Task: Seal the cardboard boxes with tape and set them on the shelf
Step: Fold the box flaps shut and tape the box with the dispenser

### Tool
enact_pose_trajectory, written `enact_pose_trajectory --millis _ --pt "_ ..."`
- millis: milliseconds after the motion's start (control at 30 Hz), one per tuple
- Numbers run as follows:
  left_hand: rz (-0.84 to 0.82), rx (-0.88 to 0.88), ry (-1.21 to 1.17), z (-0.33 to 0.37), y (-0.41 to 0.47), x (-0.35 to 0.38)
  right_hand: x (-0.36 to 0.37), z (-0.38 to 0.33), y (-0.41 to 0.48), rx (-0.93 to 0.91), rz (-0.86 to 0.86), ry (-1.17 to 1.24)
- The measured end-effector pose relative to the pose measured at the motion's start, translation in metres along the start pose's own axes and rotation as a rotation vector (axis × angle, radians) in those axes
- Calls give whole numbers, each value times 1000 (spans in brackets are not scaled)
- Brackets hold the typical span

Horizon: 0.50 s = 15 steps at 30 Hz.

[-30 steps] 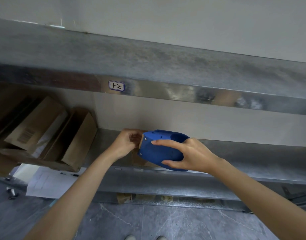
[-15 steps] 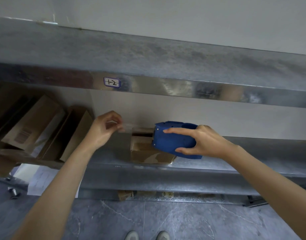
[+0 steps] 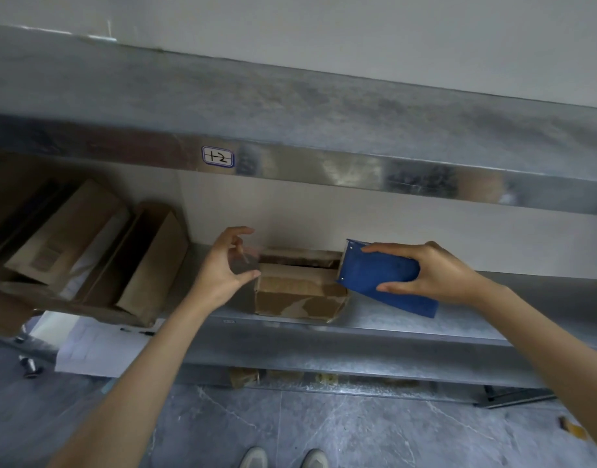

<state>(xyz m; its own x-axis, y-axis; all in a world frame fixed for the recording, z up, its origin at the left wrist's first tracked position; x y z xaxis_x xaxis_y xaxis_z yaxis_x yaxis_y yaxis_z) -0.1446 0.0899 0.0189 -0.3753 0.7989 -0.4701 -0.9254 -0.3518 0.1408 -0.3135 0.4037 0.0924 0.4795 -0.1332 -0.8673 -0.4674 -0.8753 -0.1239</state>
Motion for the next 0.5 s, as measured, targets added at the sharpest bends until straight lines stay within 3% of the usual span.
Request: enact_pose_trajectory --millis 500 --pt "-50 -42 70 -22 0 14 4 15 16 112 -61 266"
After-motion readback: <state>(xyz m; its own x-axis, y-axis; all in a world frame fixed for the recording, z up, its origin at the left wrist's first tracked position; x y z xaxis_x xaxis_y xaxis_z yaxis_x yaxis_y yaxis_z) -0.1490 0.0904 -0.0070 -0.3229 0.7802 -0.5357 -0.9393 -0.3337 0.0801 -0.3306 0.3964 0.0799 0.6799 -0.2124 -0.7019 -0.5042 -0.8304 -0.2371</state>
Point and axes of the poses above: each hand's wrist, its own y-axis towards the middle knuckle, its own x-axis out of the palm, z = x × y, the point moved 2 cm from there along y, towards the middle knuckle, and after that the axes turned 4 degrees about -z, right-handed, at the moved point
